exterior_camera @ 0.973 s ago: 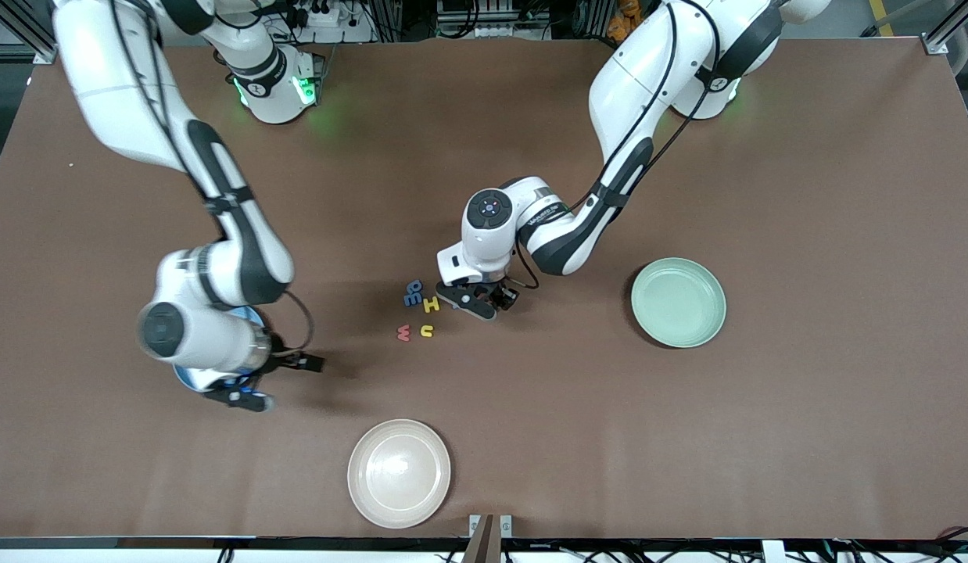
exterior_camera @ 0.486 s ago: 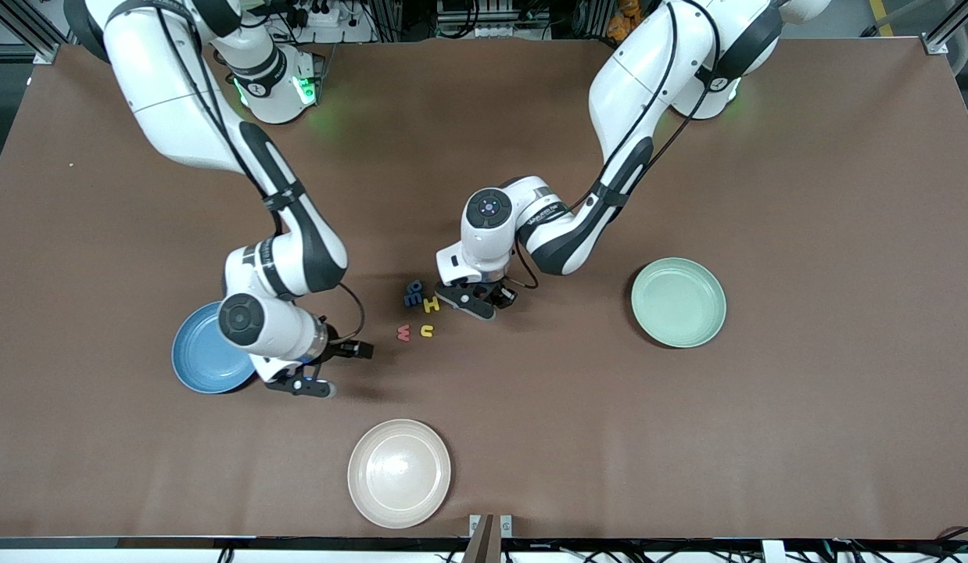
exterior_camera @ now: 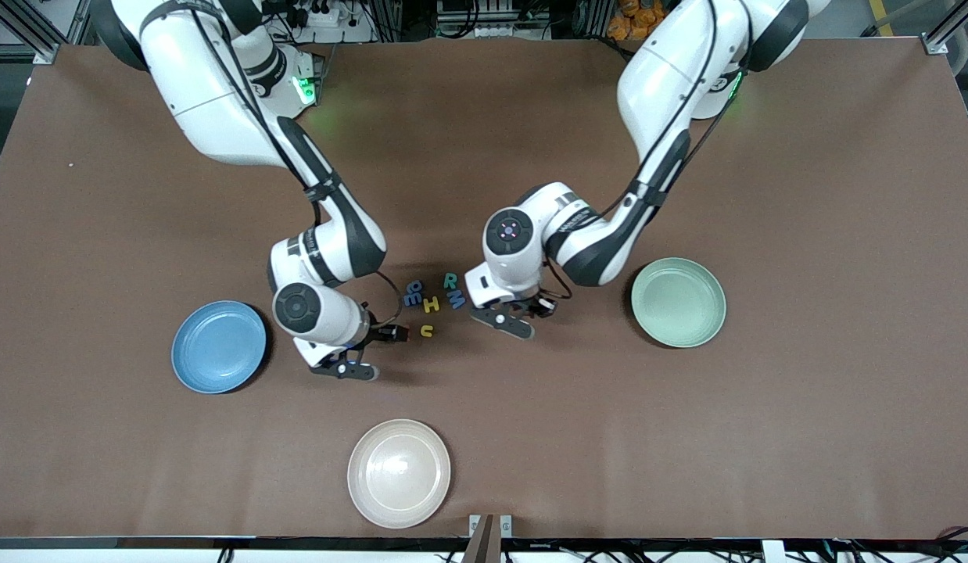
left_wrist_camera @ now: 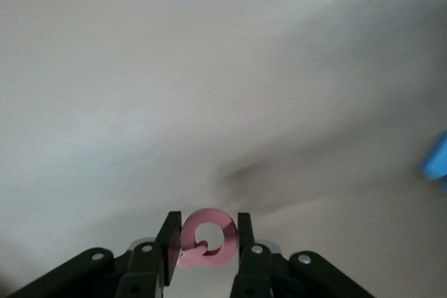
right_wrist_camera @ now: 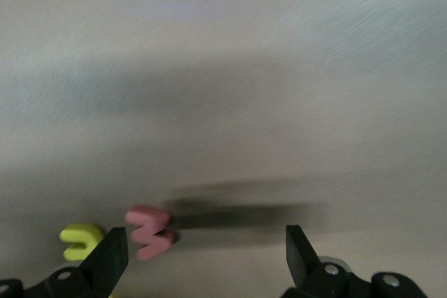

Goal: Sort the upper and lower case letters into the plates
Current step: 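Carry the Q to the green plate while the right gripper grasps pink W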

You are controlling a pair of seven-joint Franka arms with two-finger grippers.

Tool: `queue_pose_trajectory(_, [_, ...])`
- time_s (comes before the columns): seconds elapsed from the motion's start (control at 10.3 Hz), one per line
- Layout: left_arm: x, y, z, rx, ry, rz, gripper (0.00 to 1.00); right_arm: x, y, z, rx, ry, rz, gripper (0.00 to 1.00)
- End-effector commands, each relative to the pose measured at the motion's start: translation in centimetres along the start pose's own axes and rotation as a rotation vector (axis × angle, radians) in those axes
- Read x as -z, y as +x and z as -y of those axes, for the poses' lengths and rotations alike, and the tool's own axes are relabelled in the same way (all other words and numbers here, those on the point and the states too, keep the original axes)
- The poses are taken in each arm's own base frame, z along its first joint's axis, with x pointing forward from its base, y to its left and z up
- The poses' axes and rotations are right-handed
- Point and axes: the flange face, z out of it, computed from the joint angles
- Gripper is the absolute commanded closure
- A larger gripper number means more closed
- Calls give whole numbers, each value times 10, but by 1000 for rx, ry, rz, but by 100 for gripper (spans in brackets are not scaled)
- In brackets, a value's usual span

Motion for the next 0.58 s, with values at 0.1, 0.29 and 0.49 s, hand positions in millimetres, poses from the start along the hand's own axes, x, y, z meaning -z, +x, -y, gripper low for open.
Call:
queue_pose_trajectory(0.1, [20, -22, 107, -151, 35, 104, 100, -17, -10, 18, 57, -68, -19, 0])
queue_pose_trajectory(0.29, [-1, -45, 179, -185, 15, 152, 100, -20, -13, 22, 74, -81, -18, 0])
queue_pose_trajectory(0.49, [-27, -72, 226, -185, -6, 124, 100, -22, -11, 18, 78, -95, -26, 0])
